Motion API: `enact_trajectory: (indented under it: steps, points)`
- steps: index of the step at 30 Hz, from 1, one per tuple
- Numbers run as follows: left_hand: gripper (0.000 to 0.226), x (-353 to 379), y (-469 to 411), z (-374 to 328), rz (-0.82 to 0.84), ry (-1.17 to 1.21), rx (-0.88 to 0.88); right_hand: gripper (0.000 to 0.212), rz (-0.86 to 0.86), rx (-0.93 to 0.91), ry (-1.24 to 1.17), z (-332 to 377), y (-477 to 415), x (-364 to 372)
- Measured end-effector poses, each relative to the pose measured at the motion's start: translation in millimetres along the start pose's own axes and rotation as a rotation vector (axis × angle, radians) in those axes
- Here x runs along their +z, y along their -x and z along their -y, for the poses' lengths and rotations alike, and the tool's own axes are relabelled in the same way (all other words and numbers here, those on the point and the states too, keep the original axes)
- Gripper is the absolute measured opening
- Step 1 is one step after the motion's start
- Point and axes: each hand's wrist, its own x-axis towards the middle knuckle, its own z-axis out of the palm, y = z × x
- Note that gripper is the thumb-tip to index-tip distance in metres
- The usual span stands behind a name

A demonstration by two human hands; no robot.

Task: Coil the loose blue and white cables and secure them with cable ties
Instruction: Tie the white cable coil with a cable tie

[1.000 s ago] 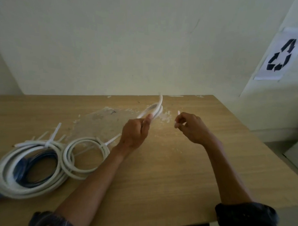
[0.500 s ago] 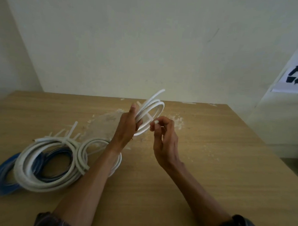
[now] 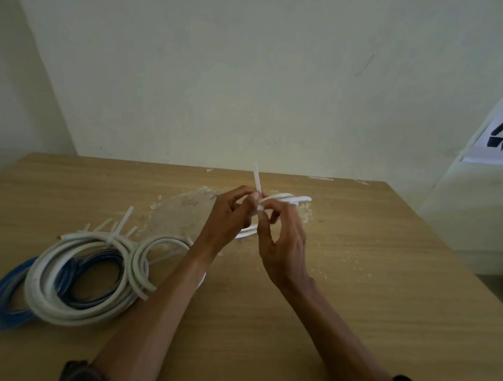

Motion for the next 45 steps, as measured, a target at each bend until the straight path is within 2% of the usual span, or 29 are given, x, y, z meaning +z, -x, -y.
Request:
enact_trajectory:
  steps: [3,7,13,16,19,21,25,30,36,42,45]
  points:
    - [0.021,8,1,-1,0.015,-0.06,0.044,0.022,-0.038,0.075,0.153,-3,-11,-3]
    - [0.026,12,1,0,0.002,-0.103,0.042,0.021,0.112,0.209,-0.028,-8,-20,-14]
    - [0.028,15,0,4,-0.053,-0.202,0.067,0.015,-0.008,0.308,-0.137,-9,-22,-18]
    - [0.039,13,3,11,-0.053,-0.274,0.114,0.014,0.016,0.365,-0.201,-16,-22,-20]
    - [0.038,16,6,18,-0.079,-0.421,0.2,0.016,0.046,0.409,-0.17,-20,-19,-21]
    - [0.036,20,5,18,-0.128,-0.439,0.232,0.009,0.027,0.41,-0.134,-19,-17,-21]
    - [0.036,18,3,19,-0.213,-0.547,0.291,0.018,-0.063,0.276,-0.013,-13,-13,-22]
    - [0.04,18,6,14,-0.198,-0.707,0.372,0.019,-0.098,0.177,0.02,-11,-7,-17]
    - [0.042,20,7,15,-0.147,-0.828,0.399,0.018,-0.076,0.217,0.042,-17,-5,-16]
    - [0.037,16,8,18,-0.102,-0.91,0.383,0.015,0.055,0.288,0.095,-23,-2,-17]
    - [0.039,15,8,18,-0.094,-0.91,0.362,0.02,0.053,0.3,0.039,-21,-4,-18]
